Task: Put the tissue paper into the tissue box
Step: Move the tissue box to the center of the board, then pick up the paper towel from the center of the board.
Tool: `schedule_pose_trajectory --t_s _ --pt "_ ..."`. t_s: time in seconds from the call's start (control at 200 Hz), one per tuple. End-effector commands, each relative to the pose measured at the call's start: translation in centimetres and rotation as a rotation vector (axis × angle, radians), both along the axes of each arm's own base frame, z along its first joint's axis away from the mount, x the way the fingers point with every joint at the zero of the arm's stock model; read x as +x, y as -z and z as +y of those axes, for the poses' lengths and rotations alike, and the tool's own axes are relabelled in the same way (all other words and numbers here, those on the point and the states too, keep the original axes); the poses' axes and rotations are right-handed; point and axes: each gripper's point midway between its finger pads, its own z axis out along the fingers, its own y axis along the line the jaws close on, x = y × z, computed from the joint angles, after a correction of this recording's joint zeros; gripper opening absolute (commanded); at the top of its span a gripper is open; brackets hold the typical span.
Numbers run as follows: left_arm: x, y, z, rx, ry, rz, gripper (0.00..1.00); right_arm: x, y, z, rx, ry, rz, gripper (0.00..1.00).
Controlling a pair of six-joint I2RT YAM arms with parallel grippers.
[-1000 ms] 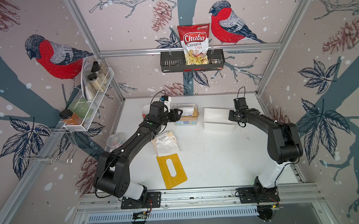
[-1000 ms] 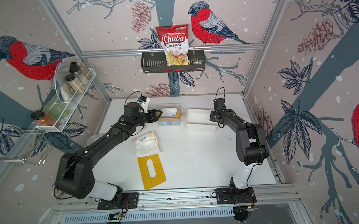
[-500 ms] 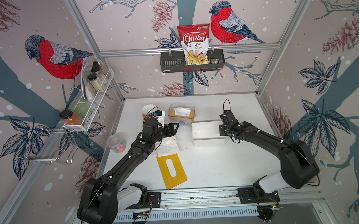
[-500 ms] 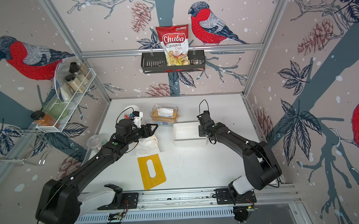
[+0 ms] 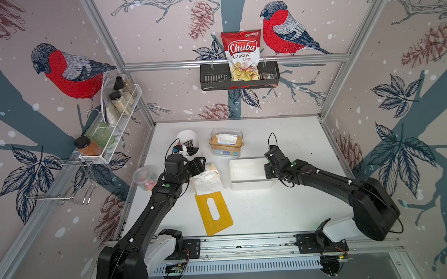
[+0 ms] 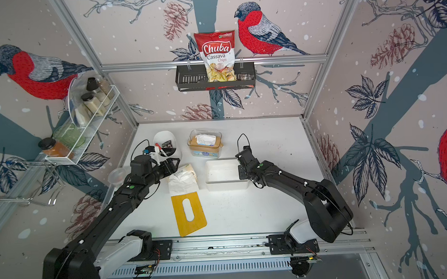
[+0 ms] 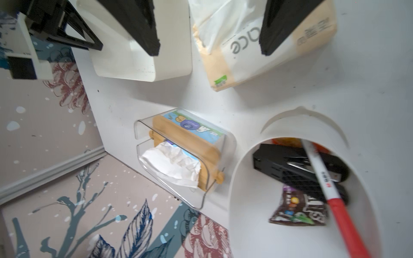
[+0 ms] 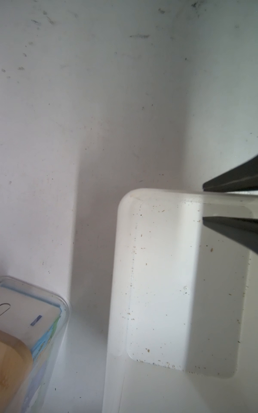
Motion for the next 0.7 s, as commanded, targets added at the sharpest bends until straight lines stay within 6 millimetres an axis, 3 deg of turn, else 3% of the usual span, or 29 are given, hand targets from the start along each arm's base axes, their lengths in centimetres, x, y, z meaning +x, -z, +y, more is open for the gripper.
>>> schedule_pose_trajectory --t_s 0.0,0.21,0.42,0.695 --pt "-1.3 2.6 2.1 -0.025 -0.068 0.105 0.73 0.4 -1.4 1.2 0.067 -0.036 -0.036 0.39" --pt "-2.9 5.0 4.9 -0.128 -0.205 0.156 0.71 0.9 -3.6 1.4 0.102 -0.065 -0.104 0.49" --pt "-3.1 7.3 4.6 -0.220 -0.225 0.184 0.69 0.9 -3.2 1.1 0.109 -0.066 -0.097 0.49" --pt "-1.0 7.4 3.3 -0.329 -0.170 0.135 0.63 0.7 -3.2 1.3 0.118 -0.074 -0.093 0.49"
